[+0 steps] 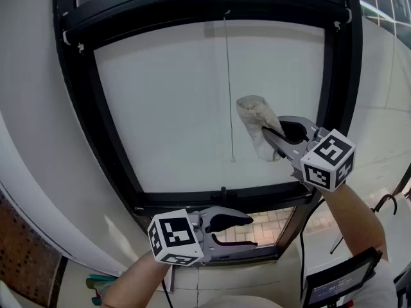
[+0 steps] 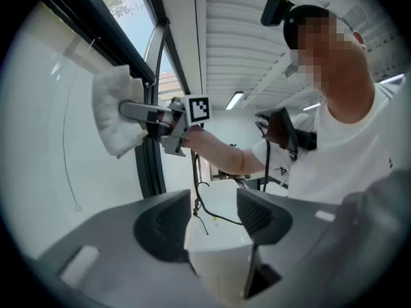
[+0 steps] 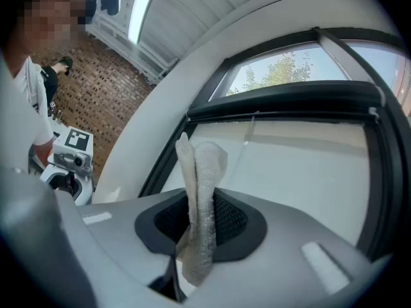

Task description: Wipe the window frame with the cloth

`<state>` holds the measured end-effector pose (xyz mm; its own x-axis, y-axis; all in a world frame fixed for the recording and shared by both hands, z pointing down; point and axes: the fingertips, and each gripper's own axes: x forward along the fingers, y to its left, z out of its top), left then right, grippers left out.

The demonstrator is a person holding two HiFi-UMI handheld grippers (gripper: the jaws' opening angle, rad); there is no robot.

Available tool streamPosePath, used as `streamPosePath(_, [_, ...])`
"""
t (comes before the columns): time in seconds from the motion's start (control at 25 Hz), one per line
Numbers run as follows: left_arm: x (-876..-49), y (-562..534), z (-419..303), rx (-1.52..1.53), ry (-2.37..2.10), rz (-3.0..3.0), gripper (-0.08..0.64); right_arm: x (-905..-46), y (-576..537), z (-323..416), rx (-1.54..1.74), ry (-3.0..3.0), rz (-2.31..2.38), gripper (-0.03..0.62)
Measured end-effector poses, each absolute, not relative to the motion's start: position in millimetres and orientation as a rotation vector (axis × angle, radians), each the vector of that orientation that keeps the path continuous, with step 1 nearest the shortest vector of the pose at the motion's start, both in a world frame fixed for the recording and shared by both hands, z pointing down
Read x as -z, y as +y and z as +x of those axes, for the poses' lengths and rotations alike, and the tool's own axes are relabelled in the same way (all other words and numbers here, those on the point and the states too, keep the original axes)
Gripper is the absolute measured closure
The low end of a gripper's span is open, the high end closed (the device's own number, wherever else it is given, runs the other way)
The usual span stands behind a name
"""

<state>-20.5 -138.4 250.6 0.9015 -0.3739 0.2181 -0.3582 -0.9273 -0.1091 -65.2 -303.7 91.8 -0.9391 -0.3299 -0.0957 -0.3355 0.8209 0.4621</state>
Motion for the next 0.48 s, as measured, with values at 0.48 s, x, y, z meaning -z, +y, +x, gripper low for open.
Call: streamPosePath(0.48, [-218.2,-70.3,-108.4,0.330,0.569,-3.020,0.318,50.2,-219.7,-287.4,-0.786,2.883,-0.239,0.518])
